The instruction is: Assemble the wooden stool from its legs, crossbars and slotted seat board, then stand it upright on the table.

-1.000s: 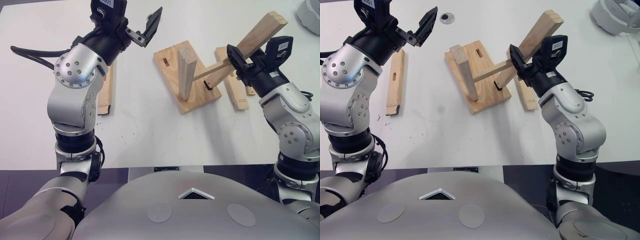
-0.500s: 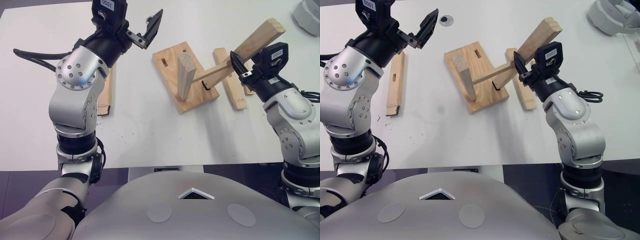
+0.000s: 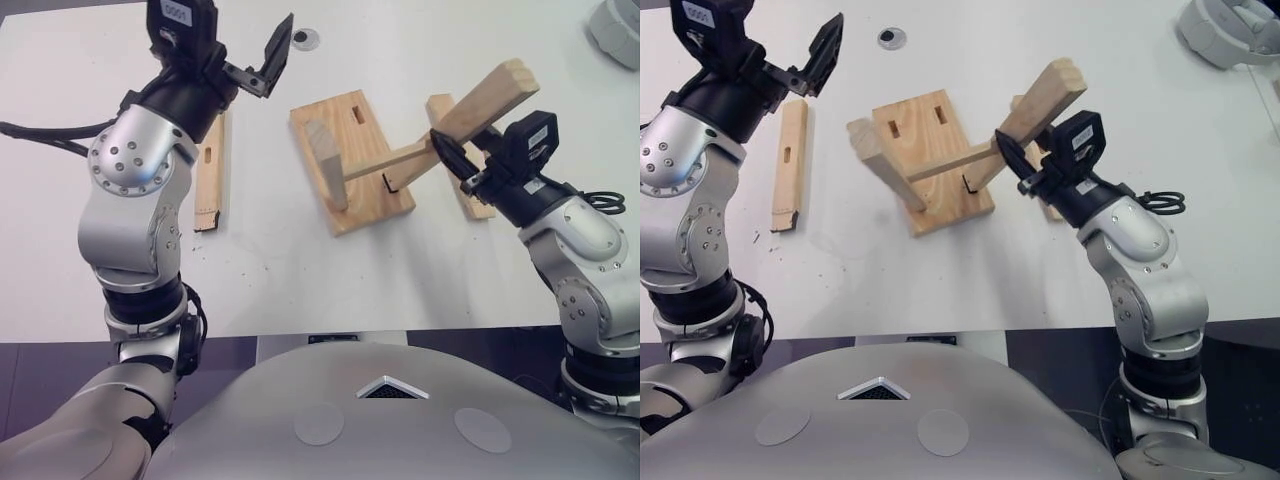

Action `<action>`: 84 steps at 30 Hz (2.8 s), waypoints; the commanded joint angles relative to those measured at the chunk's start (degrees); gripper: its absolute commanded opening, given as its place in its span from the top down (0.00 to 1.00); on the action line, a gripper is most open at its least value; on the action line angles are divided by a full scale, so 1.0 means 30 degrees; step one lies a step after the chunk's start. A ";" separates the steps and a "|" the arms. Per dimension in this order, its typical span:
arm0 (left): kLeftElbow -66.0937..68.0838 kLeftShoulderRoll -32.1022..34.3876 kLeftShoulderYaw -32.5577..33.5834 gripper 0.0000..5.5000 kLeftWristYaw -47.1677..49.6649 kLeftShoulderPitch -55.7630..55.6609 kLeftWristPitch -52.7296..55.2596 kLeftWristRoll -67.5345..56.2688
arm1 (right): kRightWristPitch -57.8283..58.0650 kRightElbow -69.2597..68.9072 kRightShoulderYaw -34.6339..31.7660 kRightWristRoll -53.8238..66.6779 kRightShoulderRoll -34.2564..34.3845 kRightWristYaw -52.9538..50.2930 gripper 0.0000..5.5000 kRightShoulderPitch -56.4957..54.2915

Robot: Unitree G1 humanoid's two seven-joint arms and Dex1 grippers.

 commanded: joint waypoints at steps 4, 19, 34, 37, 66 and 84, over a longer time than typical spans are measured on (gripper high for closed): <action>-0.0684 0.1283 0.1336 0.14 -0.0039 0.1199 0.0592 0.0039 | 0.0583 -0.0150 -0.2020 0.2517 -0.0537 0.1512 0.67 -0.0218; 0.1099 0.5460 -0.2527 0.14 -0.1865 0.6043 0.0420 0.2936 | 0.2286 0.4634 -1.0449 1.6183 -0.3284 -0.1768 0.67 -0.7097; 0.7875 0.4205 -0.7944 0.14 -0.8125 0.1711 -0.3604 0.2301 | -0.5715 1.3618 0.6076 -0.5664 -0.3230 0.5765 0.67 -0.4070; 0.9456 0.2915 -0.7826 0.14 -0.7846 0.0860 -0.4376 0.2223 | -0.5753 1.1467 0.6396 -0.5585 -0.4183 0.7936 0.67 -0.3261; 0.3827 0.6566 -0.5170 0.14 -0.9669 0.6656 -0.3910 0.1396 | -1.2353 2.4273 0.3873 -1.0183 0.1076 0.3163 0.67 -1.2172; 0.7373 0.5693 -0.7499 0.14 -0.9017 0.4197 -0.3618 0.3010 | -1.5563 3.7845 0.5268 -1.3923 0.2803 0.7411 0.67 -1.9527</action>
